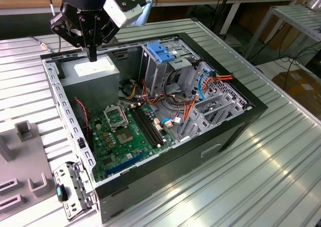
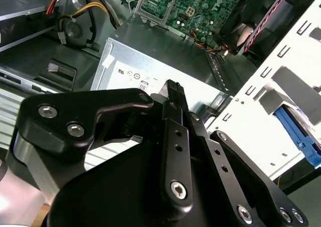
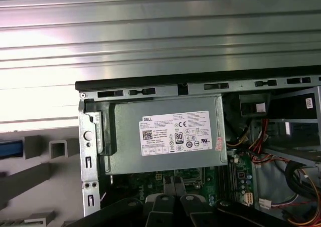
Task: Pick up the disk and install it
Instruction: 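Reach for the disk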
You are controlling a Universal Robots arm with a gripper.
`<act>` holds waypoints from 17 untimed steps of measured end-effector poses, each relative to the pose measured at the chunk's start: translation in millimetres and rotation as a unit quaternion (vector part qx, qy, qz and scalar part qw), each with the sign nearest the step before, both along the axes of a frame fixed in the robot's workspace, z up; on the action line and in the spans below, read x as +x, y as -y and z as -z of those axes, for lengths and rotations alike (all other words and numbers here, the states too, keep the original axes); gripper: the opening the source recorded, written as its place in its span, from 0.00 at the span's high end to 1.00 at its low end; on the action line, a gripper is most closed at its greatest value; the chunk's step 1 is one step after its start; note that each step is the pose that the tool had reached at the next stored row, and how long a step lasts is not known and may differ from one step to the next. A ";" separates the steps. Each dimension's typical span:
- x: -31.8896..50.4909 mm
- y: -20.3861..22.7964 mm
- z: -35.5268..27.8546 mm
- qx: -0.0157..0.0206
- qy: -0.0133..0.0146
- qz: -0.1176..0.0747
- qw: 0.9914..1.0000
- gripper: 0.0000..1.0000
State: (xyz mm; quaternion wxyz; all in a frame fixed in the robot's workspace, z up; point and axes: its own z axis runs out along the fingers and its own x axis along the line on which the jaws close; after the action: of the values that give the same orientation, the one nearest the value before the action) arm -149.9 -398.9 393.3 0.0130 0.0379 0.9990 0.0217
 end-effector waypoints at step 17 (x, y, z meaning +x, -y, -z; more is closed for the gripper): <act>-3.5 0.0 0.0 0.000 0.000 0.000 1.000 0.89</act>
State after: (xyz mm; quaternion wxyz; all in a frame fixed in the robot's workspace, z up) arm -153.5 -398.9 393.3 0.0130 0.0379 0.9990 0.0217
